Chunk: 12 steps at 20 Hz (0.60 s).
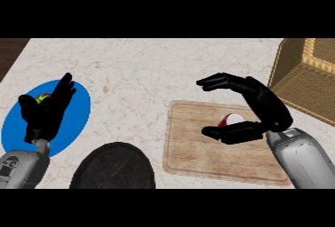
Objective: Pick the can from the cutting board and place it in the basket
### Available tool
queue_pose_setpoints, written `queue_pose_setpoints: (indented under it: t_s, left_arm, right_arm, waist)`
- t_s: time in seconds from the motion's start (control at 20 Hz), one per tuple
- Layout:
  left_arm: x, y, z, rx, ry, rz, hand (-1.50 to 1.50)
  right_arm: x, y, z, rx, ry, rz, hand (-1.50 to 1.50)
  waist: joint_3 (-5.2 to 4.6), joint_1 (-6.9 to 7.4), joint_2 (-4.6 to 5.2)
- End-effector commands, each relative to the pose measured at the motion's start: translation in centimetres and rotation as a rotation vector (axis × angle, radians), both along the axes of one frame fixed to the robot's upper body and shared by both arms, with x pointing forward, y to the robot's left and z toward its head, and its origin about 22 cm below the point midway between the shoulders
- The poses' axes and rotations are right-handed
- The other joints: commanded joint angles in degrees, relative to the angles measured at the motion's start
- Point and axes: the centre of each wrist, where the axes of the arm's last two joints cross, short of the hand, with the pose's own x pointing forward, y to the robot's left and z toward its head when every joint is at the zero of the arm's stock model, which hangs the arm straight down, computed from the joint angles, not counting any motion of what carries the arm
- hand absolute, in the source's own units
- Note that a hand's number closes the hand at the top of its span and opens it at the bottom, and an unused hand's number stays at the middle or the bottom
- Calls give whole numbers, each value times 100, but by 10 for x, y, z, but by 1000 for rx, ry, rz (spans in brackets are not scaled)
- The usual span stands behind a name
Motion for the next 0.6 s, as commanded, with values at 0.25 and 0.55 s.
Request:
queue_pose_setpoints:
  t_s: [0.25,0.55]
  left_arm:
    - [-3,29,4,-27,65,23,0]
    - [3,18,8,-35,58,39,0]
  right_arm:
    - [-21,75,74,-146,66,-147,-150]
    - [-5,41,134,-615,34,-426,-150]
  waist:
    - [-11,-167,-70]
    - [-31,-277,-125]
